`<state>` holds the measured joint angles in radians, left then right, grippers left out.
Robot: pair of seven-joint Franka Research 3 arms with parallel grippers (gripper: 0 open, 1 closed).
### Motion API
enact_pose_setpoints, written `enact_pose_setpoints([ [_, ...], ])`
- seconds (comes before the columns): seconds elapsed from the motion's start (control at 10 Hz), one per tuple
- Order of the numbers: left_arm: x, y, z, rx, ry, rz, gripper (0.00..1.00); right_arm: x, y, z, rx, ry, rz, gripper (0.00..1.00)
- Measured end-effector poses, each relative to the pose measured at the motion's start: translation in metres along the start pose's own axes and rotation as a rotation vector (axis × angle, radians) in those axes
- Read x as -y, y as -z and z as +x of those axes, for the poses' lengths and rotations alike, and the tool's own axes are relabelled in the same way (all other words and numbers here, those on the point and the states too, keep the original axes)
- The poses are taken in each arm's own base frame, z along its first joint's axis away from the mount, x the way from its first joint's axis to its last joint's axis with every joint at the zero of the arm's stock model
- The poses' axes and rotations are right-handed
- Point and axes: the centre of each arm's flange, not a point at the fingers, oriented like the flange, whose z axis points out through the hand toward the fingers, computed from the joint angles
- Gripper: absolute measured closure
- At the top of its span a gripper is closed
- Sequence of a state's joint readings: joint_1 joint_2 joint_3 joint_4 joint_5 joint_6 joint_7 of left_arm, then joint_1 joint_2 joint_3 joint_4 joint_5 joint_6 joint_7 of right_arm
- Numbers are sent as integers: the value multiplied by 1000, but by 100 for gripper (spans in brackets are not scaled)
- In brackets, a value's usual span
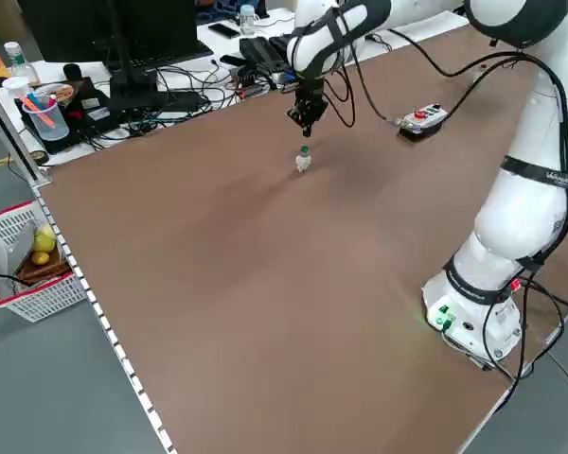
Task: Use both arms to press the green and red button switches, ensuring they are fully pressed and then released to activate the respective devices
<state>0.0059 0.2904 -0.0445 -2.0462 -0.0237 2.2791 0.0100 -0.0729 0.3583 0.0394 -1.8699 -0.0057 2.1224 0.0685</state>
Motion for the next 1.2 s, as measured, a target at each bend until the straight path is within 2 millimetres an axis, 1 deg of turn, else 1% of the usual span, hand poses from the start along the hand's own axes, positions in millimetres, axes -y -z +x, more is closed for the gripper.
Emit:
enact_pose_setpoints([
  [0.2, 0, -11, -2, 5, 11, 0, 99, 2, -22, 5, 9, 3, 1, 99],
  [0.4, 0, -18, -4, 6, 11, 0, 99, 7, -31, 7, 2, 11, 2, 99],
  [0.7, 0, -23, -2, -6, 11, 0, 99, 13, -35, 8, -1, 22, 1, 99],
  [1.0, -3, -33, 2, -22, 6, -1, 99, 11, -34, 10, -15, 18, 2, 99],
  [1.2, -3, -34, 3, -31, 6, -1, 99, 11, -38, 12, -25, 17, 2, 99],
])
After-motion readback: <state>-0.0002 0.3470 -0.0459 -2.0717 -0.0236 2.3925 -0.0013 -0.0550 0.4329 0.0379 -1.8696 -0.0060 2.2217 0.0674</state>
